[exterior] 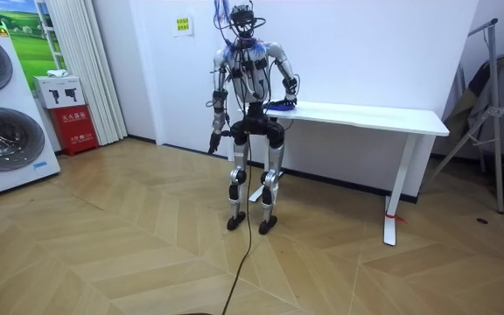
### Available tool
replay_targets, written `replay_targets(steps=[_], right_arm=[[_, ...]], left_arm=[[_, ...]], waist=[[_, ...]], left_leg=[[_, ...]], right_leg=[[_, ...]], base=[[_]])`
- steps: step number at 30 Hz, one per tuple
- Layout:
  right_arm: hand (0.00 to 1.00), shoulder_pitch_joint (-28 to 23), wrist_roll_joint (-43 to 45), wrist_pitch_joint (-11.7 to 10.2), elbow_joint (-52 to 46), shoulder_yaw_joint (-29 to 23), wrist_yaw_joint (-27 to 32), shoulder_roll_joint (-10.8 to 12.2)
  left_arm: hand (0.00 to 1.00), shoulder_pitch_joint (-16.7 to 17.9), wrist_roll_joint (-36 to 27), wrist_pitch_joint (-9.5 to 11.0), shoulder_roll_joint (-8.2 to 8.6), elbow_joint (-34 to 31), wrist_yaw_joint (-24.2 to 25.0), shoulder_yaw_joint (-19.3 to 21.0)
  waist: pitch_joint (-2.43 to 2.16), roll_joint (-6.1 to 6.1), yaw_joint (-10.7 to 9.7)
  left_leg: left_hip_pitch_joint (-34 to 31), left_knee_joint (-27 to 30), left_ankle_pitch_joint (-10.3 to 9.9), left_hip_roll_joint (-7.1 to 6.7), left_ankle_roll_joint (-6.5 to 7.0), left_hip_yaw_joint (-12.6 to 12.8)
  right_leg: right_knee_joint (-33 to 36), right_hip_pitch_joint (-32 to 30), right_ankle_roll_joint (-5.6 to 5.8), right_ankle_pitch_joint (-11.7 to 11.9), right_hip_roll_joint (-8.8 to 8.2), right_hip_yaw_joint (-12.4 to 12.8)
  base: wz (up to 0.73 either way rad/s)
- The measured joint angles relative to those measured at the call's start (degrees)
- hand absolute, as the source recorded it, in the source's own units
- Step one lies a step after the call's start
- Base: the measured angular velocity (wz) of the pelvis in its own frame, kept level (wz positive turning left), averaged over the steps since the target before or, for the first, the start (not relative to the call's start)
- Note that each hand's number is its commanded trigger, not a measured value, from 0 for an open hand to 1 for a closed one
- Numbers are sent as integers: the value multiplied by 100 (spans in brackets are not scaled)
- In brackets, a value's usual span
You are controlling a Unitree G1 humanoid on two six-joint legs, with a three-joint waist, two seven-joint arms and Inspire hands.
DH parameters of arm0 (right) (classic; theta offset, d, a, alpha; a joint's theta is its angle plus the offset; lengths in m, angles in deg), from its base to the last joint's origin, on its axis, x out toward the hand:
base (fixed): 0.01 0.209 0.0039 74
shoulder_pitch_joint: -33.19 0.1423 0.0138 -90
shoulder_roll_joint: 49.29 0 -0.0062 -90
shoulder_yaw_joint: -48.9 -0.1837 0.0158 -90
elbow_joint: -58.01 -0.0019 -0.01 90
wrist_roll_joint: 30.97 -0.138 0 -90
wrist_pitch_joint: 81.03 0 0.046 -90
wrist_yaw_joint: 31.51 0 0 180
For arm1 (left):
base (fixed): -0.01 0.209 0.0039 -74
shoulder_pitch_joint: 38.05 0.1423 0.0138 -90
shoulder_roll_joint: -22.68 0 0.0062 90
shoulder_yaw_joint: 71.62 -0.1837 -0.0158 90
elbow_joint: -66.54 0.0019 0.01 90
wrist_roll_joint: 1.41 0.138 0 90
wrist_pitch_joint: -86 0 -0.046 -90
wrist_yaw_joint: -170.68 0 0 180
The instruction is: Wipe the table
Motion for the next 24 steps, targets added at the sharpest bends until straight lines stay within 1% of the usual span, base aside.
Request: replay_targets(steps=[2, 3, 4, 6, 9, 11, 14, 16, 18, 20, 24], right_arm=[[0, 0, 0, 35, 55, -7, -1, 0], [0, 0, 17, 59, 63, -40, -2, 1], [0, 0, 18, 69, 68, -56, 0, 4], [0, 0, 18, 71, 137, -144, 52, 24], [0, -13, 21, 70, 145, -216, 138, 52], [0, -34, 22, 59, 97, -220, 197, 52], [0, -270, 51, 61, -363, -253, 271, 47], [0, -378, 67, -2, -685, -249, 329, 51], [0, -385, 171, -95, -928, -249, 465, 52], [0, -385, 182, -160, -1081, -259, 602, 68], [0, -446, 197, -308, -1298, -264, 751, 90]], left_arm=[[0, 0, -2, -8, -14, -1, -13, 15], [0, -7, -2, -9, -20, -3, -27, 13], [0, -9, -4, -15, -19, -2, -28, 7], [0, -1, -6, -21, 5, 5, -41, -8], [0, 7, -13, -24, 15, 17, -86, -5], [0, 7, -16, -24, 25, 14, -86, -10], [0, 18, -13, -26, 56, 14, -88, -12], [0, 29, -43, -25, 78, 14, -121, -30], [0, 47, -119, -13, 86, 15, -226, -98], [0, 26, -119, 8, 87, 16, -267, -113], [0, -5, -130, 100, 85, 73, -270, -119]], waist=[[2, 2, 39], [3, 0, 34], [8, 0, 31], [57, 86, 36], [76, 129, 42], [66, 132, 33], [34, 150, 25], [29, 181, -26], [6, 213, -119], [-3, 222, -139], [-5, 227, -200]], left_leg=[[10, 2, -22, -34, 38, 5], [-5, 3, -55, -88, 116, -5], [-7, 3, -59, -104, 133, -6], [1, 29, -74, -166, 167, 1], [-27, 47, -69, -179, 174, -4], [-82, 86, -66, -178, 176, 1], [-111, 102, -65, -173, 176, 24], [-116, 99, -65, -173, 176, 27], [-115, 92, -66, -170, 176, 62], [-106, 92, -66, -170, 176, 102], [-88, 85, -66, -175, 177, 136]], right_leg=[[5, 30, 42, -39, -34, 4], [11, 26, 58, -115, -67, 0], [10, 27, 50, -156, -69, 1], [86, 28, 55, -163, -81, 8], [98, -3, 55, -179, -91, 12], [99, -58, 53, -180, -87, 13], [106, -90, 53, -180, -73, 47], [106, -94, 53, -180, -71, 92], [106, -96, 53, -181, -73, 106], [103, -94, 53, -181, -74, 139], [108, -90, 54, -181, -81, 151]], base=[[-2], [0], [0], [0], [0], [0], [-1], [-2], [0], [-6], [-2]])
